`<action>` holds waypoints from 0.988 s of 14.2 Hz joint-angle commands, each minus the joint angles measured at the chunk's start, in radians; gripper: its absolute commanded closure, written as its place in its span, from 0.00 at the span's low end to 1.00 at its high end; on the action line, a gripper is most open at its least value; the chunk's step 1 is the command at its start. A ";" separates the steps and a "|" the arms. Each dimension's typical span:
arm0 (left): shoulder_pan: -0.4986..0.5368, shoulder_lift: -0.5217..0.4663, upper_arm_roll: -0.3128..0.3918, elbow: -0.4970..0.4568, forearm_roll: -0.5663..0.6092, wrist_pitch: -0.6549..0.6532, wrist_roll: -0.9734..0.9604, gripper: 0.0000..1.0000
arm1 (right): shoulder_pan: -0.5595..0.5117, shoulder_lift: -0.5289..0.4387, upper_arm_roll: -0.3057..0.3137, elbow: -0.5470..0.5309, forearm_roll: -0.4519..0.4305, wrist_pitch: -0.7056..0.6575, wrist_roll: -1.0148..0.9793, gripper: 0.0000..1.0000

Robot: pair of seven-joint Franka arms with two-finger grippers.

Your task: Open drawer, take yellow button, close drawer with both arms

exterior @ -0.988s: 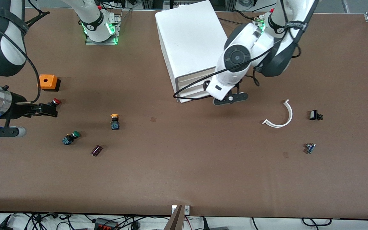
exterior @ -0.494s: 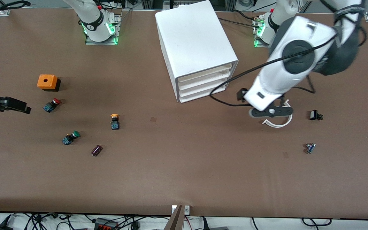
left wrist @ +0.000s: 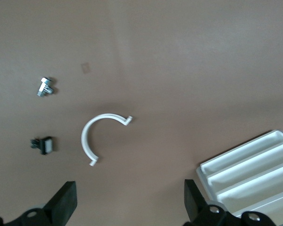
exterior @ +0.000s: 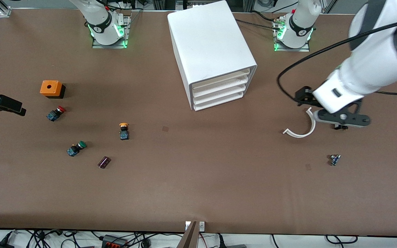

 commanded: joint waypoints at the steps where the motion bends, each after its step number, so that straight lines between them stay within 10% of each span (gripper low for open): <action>1: 0.098 -0.182 0.008 -0.257 -0.025 0.167 0.134 0.00 | -0.014 -0.060 0.013 -0.090 -0.013 0.023 0.009 0.00; 5: 0.109 -0.327 0.049 -0.468 -0.024 0.316 0.235 0.00 | -0.015 -0.157 0.011 -0.250 -0.018 0.102 0.003 0.00; 9: 0.008 -0.340 0.182 -0.493 -0.025 0.319 0.252 0.00 | -0.017 -0.257 0.011 -0.401 -0.033 0.165 0.003 0.00; 14: 0.022 -0.365 0.157 -0.511 -0.022 0.304 0.252 0.00 | -0.018 -0.265 0.010 -0.417 -0.030 0.162 0.002 0.00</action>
